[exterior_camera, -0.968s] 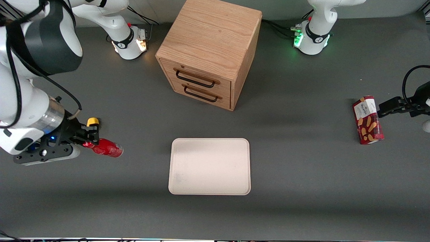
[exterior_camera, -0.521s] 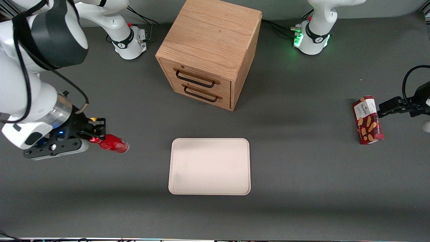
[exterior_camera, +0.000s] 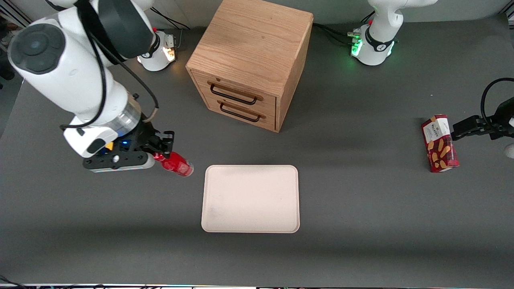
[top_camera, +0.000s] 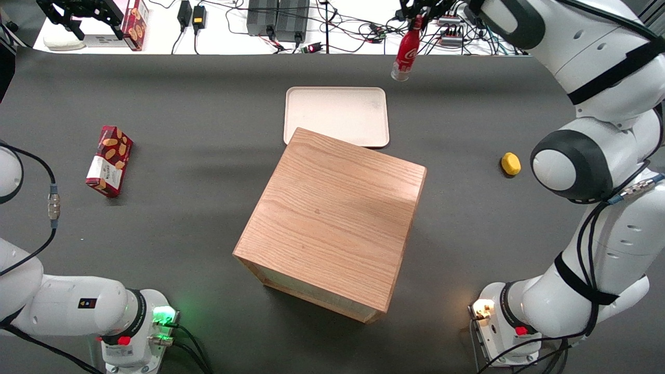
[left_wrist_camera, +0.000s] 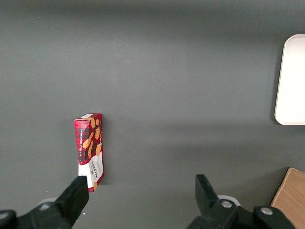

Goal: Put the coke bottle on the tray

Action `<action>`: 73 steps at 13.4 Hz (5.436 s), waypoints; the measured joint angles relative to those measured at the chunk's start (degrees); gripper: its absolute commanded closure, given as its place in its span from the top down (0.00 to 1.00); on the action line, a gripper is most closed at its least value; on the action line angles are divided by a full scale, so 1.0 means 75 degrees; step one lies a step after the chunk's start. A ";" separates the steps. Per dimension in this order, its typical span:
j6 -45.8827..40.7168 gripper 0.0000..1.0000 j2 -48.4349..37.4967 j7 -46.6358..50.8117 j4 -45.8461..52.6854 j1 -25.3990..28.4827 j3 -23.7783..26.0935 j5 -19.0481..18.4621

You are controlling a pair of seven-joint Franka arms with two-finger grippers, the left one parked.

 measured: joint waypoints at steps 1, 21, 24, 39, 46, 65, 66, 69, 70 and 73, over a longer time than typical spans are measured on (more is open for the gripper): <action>0.0100 0.00 0.0095 0.0181 -0.0010 0.0069 0.0000 0.0000; 0.2939 0.00 0.2599 0.0925 -0.0392 0.0107 -0.0182 -0.0434; 0.3196 0.00 0.2643 0.1083 -0.0660 0.0112 -0.0181 -0.0435; 0.3363 1.00 0.2582 0.1288 -0.0760 0.0123 -0.0177 -0.0438; 0.0864 1.00 0.0958 0.1676 -0.0658 0.0130 0.0013 -0.0437; -0.0017 1.00 -0.3712 -0.3764 -0.4628 -0.2334 -0.1005 0.0449; 0.0146 1.00 -0.3868 -0.3863 -0.4930 -0.2336 -0.1087 0.0470; 0.0456 1.00 -0.4097 -0.4051 -0.5371 -0.2335 -0.1246 0.0472; 0.0581 1.00 -0.4105 -0.4255 -0.5409 -0.2337 -0.1355 0.0472; 0.0723 1.00 -0.4105 -0.4565 -0.5443 -0.2374 -0.1616 0.0465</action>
